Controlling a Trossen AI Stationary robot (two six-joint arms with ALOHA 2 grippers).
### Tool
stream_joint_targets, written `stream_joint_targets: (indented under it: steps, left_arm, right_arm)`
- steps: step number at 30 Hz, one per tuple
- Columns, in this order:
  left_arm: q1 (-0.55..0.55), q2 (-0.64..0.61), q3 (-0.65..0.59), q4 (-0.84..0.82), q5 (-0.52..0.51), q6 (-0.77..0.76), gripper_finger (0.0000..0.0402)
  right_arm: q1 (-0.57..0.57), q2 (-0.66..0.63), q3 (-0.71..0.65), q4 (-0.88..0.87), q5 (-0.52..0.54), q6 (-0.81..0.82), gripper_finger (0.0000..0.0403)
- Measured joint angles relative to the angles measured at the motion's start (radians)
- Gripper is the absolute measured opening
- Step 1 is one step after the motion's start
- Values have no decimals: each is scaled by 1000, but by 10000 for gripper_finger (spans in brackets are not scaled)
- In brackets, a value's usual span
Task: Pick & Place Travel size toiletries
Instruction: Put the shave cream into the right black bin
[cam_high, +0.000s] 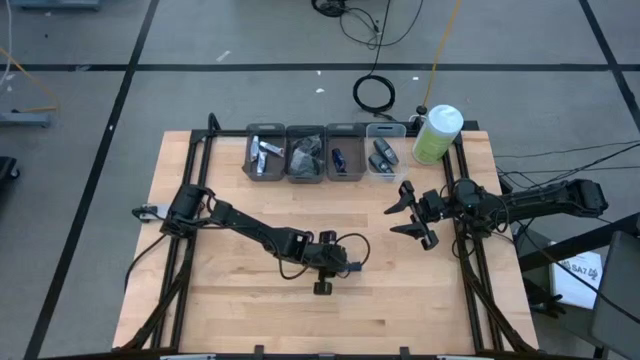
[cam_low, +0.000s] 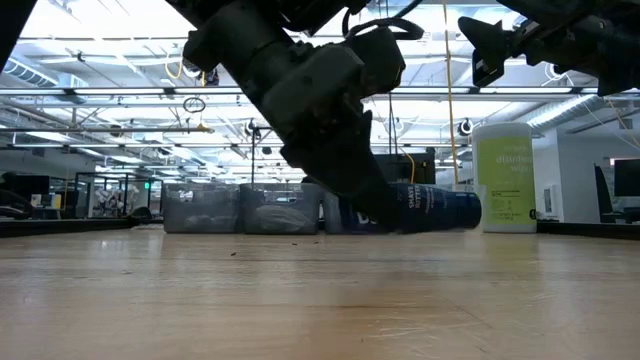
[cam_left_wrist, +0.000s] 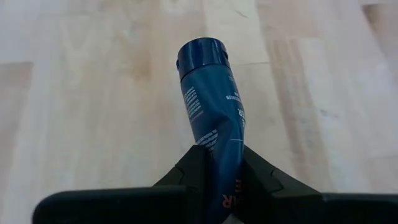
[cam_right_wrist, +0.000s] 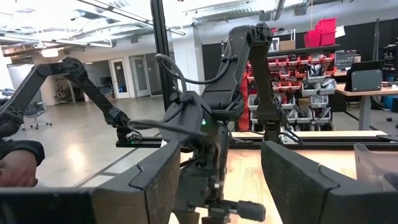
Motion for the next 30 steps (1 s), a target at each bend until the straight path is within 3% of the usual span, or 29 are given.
stream_joint_targets:
  steps: [8, 14, 19, 25, 27, 30]
  left_arm:
    - [6, -72, -1, -67, -72, 46, 52]
    - [46, -211, -129, -6, -76, 88, 51]
    - [106, -354, -397, 359, -73, 88, 51]
    - [166, -416, -671, 996, -73, 97, 51]
    - [178, -414, -693, 1091, -75, 122, 51]
    - [191, -415, -672, 1081, -86, 174, 51]
  right_arm:
    - [0, 0, 0, -7, 0, 0, 212]
    - [-1, 0, 1, -23, 0, 0, 212]
    - [-1, 0, 1, -43, 11, -19, 212]
    - [-1, 24, 1, -56, 161, -30, 212]
    - [-1, 37, 0, -62, 211, -40, 212]
    - [0, 75, 0, -52, 285, -52, 212]
